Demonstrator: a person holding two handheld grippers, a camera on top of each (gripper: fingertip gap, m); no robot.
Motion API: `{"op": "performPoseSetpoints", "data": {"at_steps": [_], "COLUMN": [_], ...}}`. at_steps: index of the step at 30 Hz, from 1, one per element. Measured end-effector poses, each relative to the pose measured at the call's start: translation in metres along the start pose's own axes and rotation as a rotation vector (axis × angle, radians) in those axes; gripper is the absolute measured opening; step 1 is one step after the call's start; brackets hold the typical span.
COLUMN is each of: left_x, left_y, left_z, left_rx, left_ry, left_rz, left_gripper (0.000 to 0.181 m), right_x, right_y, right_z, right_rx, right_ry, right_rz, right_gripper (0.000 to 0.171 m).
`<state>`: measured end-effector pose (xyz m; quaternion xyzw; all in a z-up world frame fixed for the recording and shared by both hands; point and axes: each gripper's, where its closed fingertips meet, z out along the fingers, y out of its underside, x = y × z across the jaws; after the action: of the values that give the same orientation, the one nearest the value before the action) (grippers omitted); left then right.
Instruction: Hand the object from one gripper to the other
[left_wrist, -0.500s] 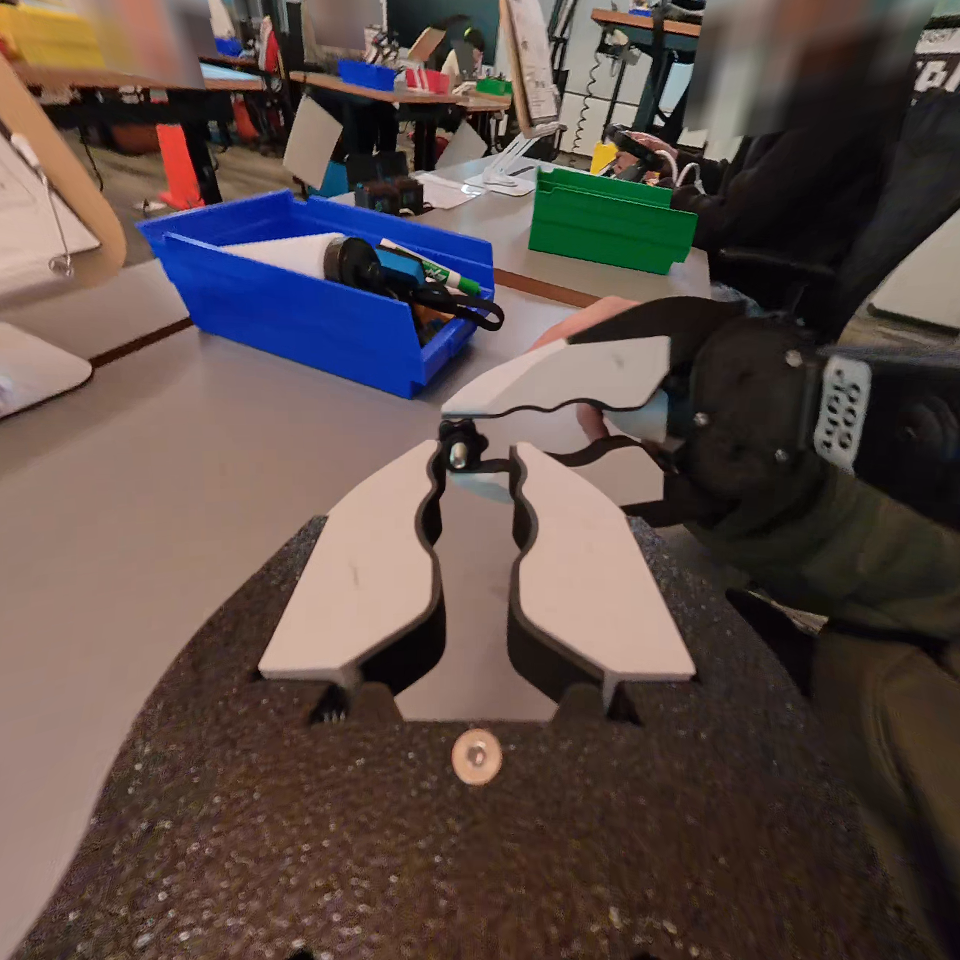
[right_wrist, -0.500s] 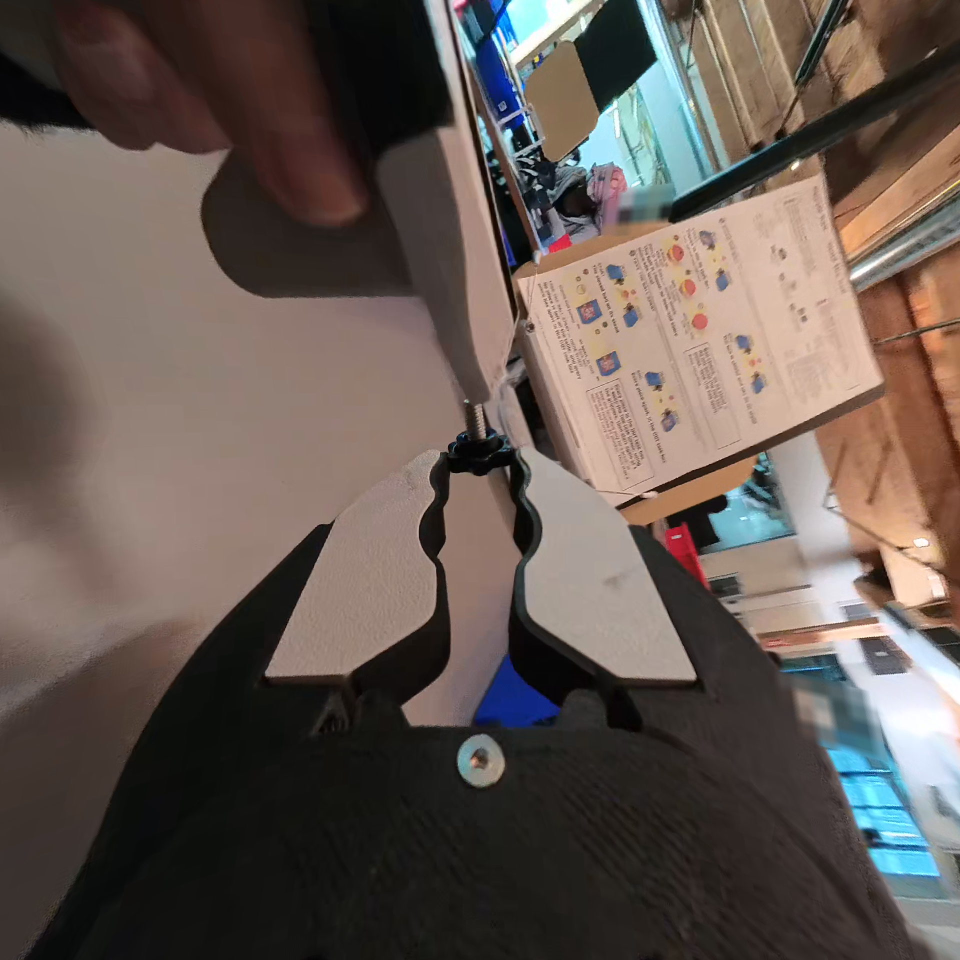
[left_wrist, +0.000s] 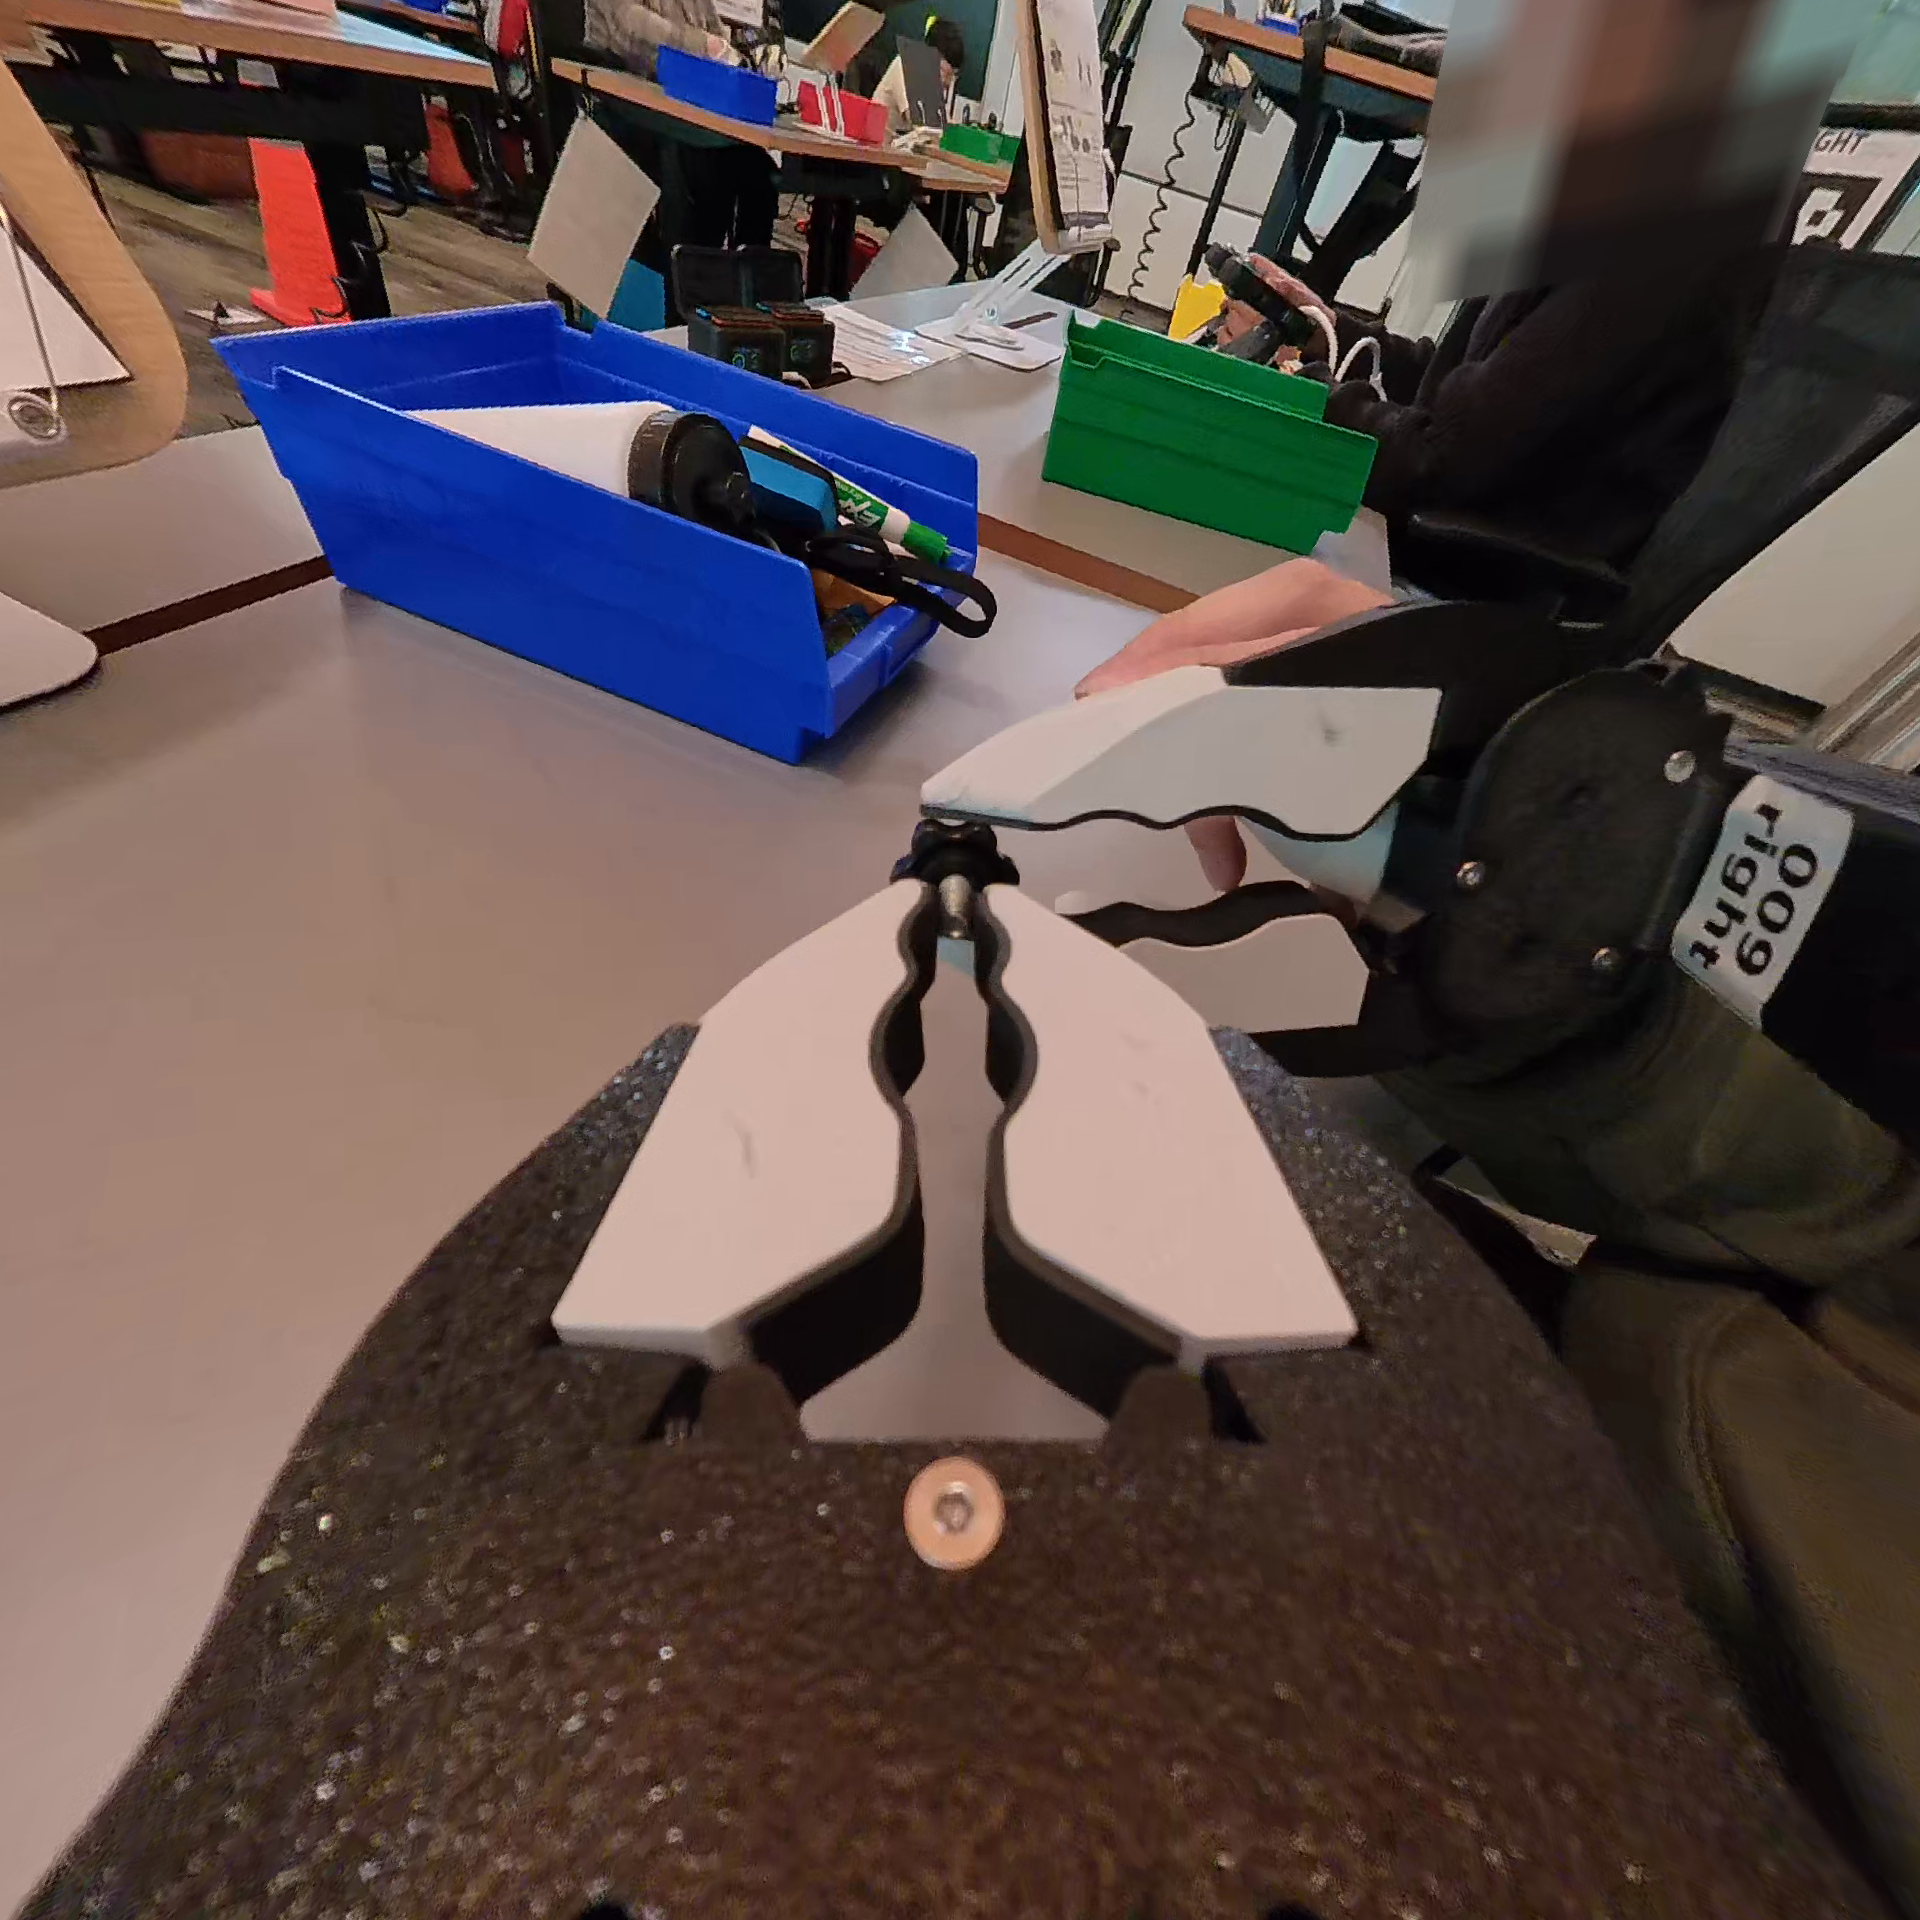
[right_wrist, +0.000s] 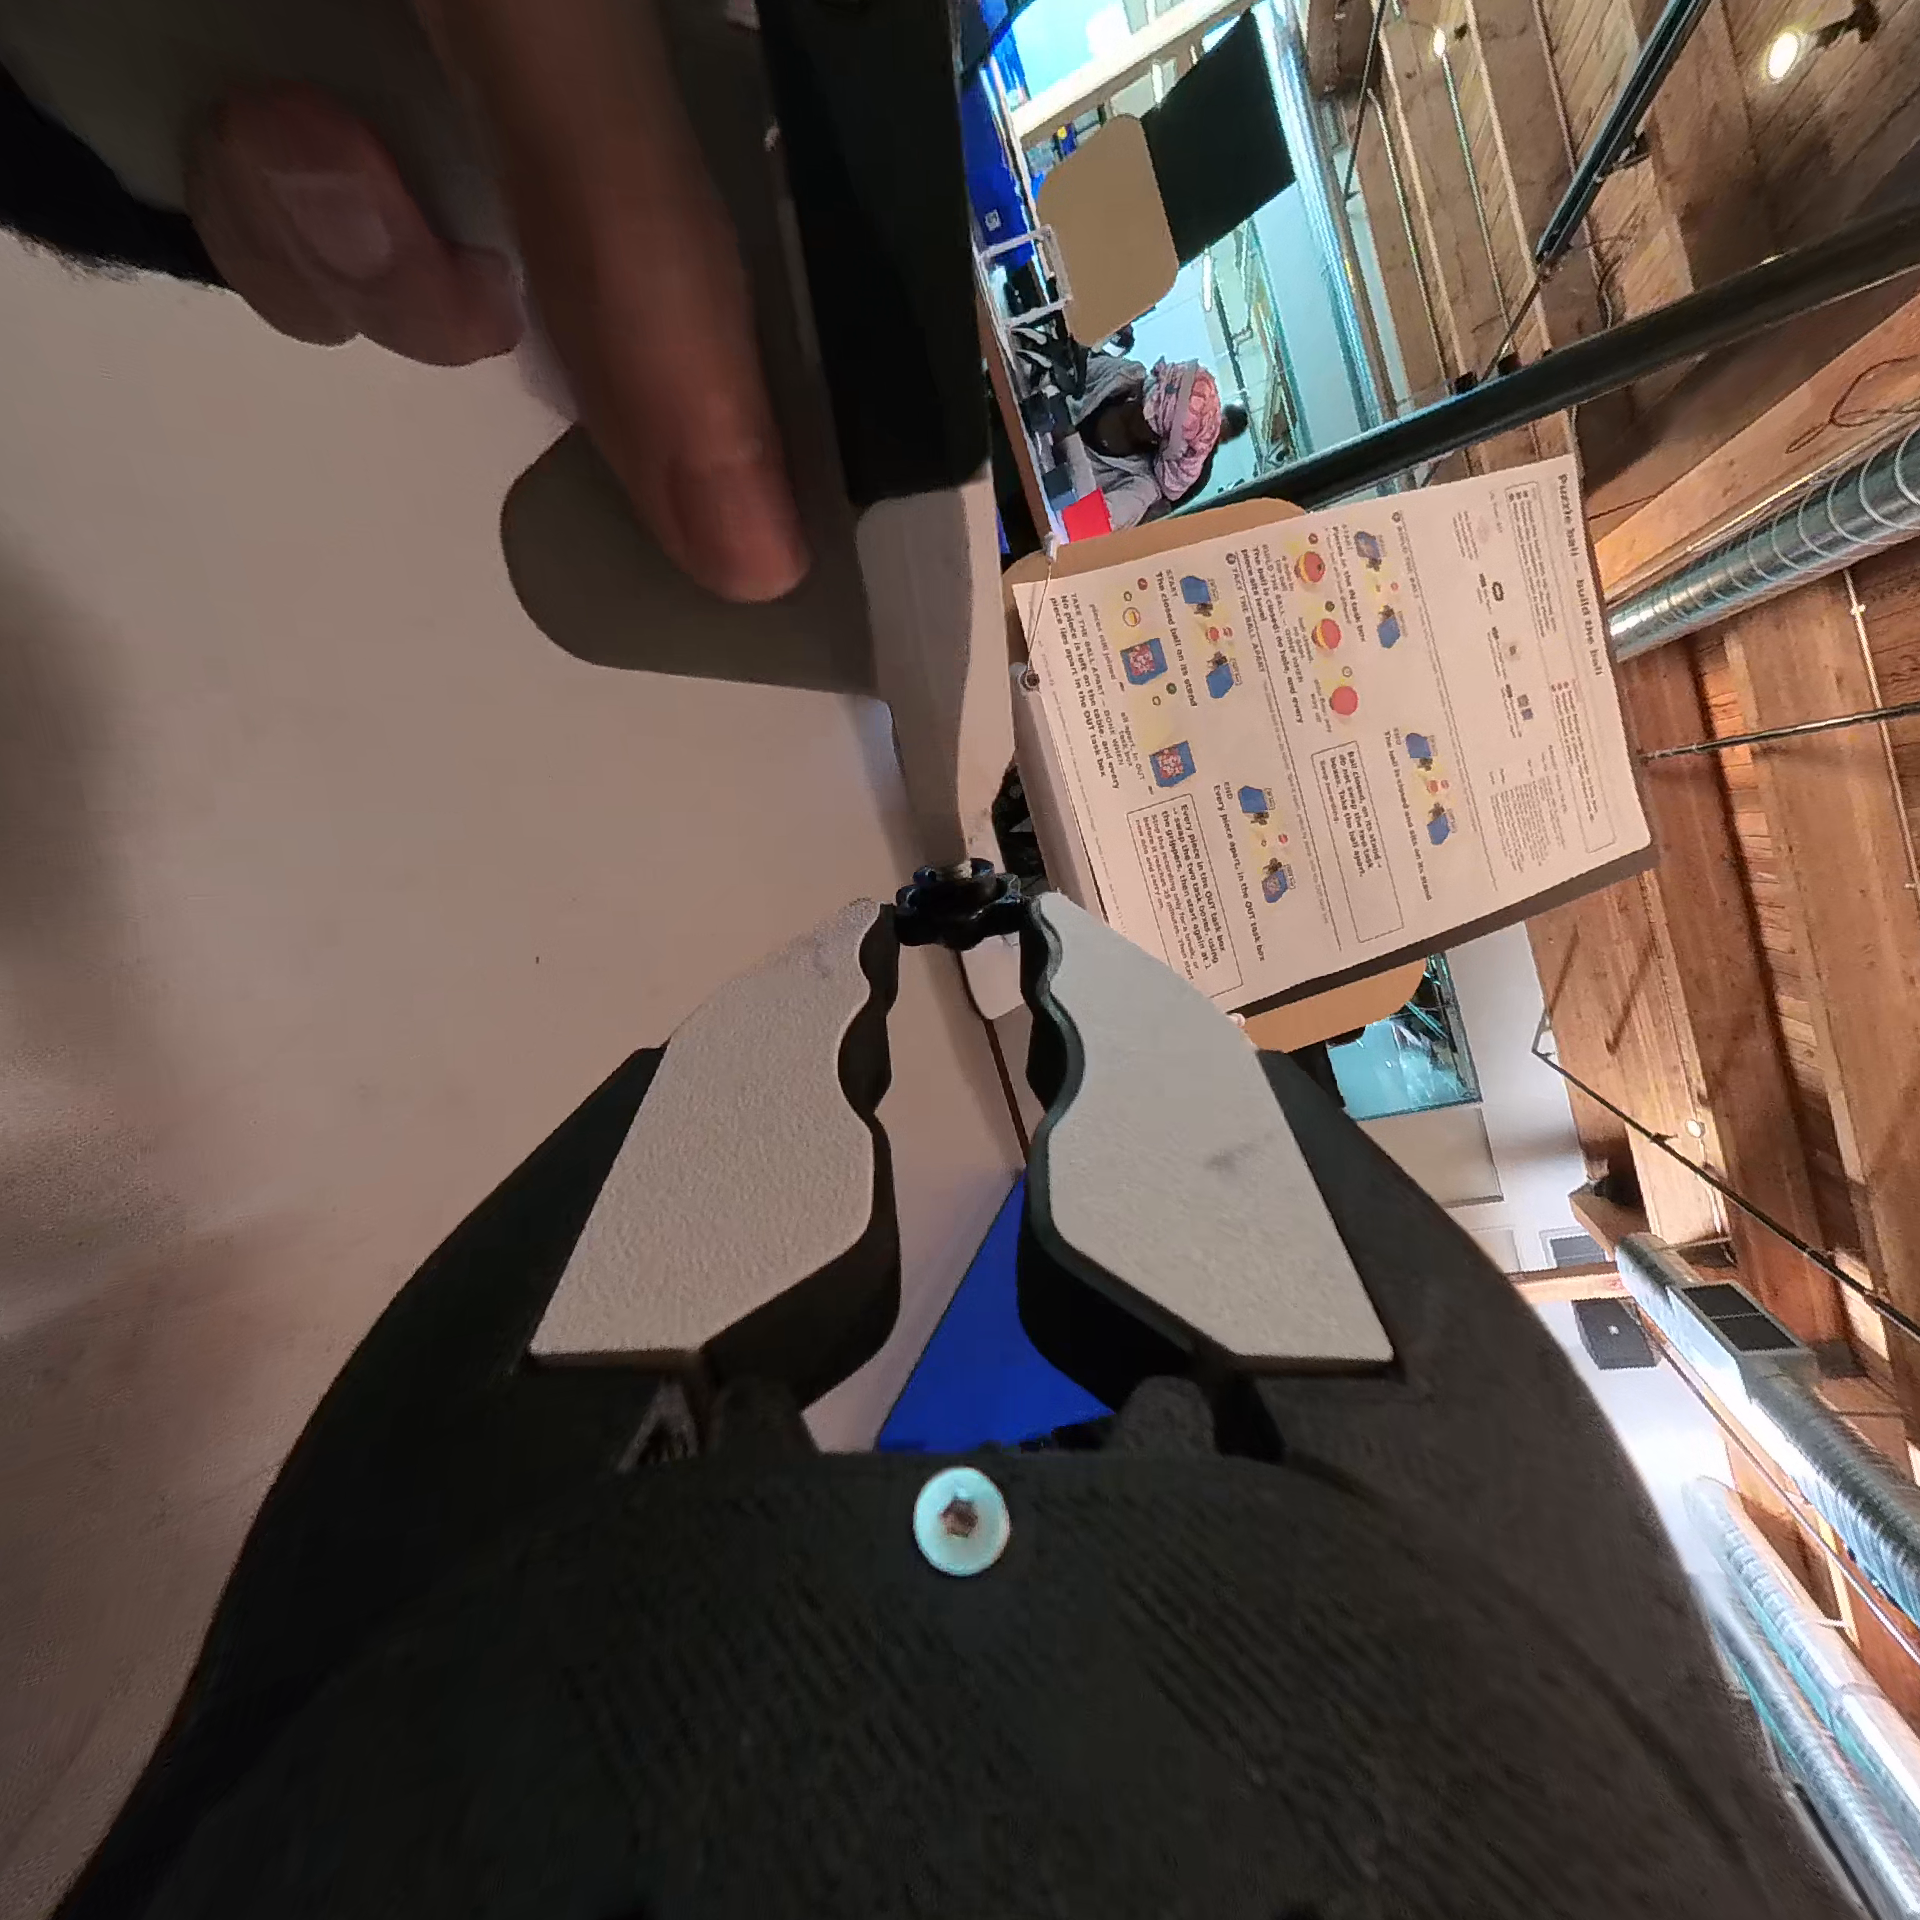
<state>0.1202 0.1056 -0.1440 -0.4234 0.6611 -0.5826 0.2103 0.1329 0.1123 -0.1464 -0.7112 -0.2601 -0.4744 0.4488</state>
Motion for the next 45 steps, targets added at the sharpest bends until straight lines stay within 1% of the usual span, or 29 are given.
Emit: {"op": "performPoseSetpoints", "data": {"at_steps": [5, 8, 13, 16, 20, 24, 28, 31, 33, 35, 37, 38, 41, 43, 45], "left_x": [-0.001, 0.001, 0.004, 0.005, 0.005, 0.004, 0.002, 0.004, 0.006, 0.008, 0.011, 0.012, 0.013, 0.012, 0.01], "left_y": [0.0, -0.004, -0.007, -0.007, -0.015, -0.024, -0.023, -0.019, -0.013, -0.007, -0.002, 0.0, 0.0, 0.001, 0.003], "left_z": [-0.002, -0.005, -0.006, -0.006, -0.008, -0.012, -0.013, -0.013, -0.01, -0.006, -0.002, -0.001, 0.001, 0.002, 0.004], "left_rx": [-0.005, 0.022, 0.05, 0.069, 0.126, 0.172, 0.17, 0.143, 0.107, 0.076, 0.049, 0.04, 0.039, 0.035, 0.031], "left_ry": [0.011, 0.041, 0.096, 0.13, 0.172, 0.192, 0.208, 0.25, 0.264, 0.275, 0.283, 0.287, 0.292, 0.287, 0.267], "left_rz": [0.034, 0.033, -0.014, -0.052, -0.141, -0.188, -0.252, -0.339, -0.393, -0.407, -0.417, -0.418, -0.427, -0.426, -0.404], "left_gripper": [0.006, 0.006, 0.006, 0.005, 0.006, 0.005, 0.006, 0.005, 0.005, 0.005, 0.005, 0.005, 0.005, 0.005, 0.005], "right_x": [-0.001, 0.002, 0.004, 0.005, 0.006, 0.003, 0.012, 0.018, 0.014, 0.007, 0.001, 0.0, 0.001, -0.001, -0.004], "right_y": [-0.002, -0.007, -0.009, -0.011, -0.013, -0.014, -0.01, -0.013, -0.017, -0.013, -0.01, -0.01, -0.011, -0.009, -0.007], "right_z": [0.001, 0.0, -0.003, -0.006, -0.01, -0.012, -0.014, -0.019, -0.02, -0.017, -0.014, -0.013, -0.014, -0.013, -0.011], "right_rx": [0.019, 0.043, 0.065, 0.1, 0.159, 0.208, 0.225, 0.263, 0.276, 0.232, 0.21, 0.212, 0.22, 0.222, 0.219], "right_ry": [-0.016, -0.007, 0.01, 0.003, -0.01, -0.021, 0.068, 0.146, 0.162, 0.166, 0.158, 0.155, 0.168, 0.161, 0.122], "right_rz": [0.05, 0.078, 0.058, 0.093, 0.135, 0.13, 0.069, 0.013, -0.089, -0.214, -0.274, -0.28, -0.29, -0.282, -0.214], "right_gripper": [0.022, 0.022, 0.023, 0.023, 0.032, 0.035, 0.045, 0.046, 0.047, 0.047, 0.046, 0.042, 0.026, 0.024, 0.024]}}
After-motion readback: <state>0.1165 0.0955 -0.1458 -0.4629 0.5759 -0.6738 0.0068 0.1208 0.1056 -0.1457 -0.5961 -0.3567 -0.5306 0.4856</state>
